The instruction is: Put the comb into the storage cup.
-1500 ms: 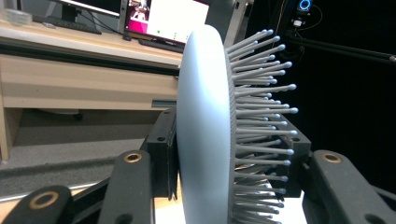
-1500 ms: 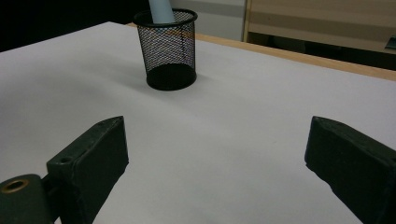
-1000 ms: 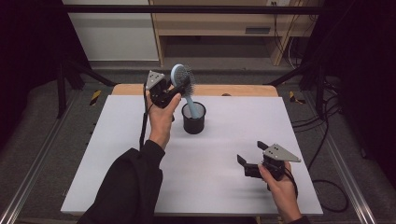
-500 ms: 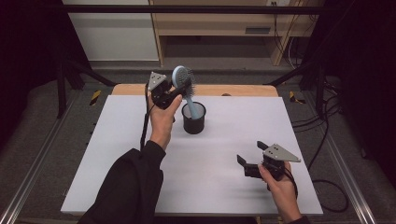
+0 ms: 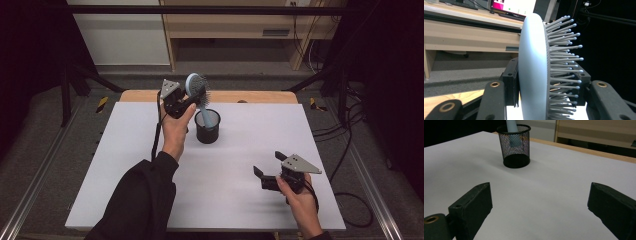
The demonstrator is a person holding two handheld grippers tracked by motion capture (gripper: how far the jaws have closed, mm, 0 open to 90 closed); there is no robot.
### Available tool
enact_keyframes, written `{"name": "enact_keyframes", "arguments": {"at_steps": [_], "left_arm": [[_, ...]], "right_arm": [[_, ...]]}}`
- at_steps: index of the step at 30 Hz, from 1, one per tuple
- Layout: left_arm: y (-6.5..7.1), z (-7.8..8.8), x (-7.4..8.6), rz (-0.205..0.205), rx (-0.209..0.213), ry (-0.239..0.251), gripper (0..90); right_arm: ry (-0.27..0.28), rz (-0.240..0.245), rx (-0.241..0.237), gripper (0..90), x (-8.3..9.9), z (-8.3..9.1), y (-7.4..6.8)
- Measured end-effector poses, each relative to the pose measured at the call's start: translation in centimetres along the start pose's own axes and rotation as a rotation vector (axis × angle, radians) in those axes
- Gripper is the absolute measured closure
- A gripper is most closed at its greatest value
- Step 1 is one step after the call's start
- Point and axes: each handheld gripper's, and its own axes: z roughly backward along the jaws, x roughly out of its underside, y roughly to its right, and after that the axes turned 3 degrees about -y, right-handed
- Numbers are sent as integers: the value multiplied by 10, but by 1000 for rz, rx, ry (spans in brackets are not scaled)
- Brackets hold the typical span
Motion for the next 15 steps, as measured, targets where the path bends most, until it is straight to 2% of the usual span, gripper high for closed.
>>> {"name": "enact_keyframes", "arguments": {"at_steps": [15], "left_arm": [[1, -3, 8, 1, -1, -16, 515]], "right_arm": [[-3, 0, -2, 56, 0, 0, -1]]}}
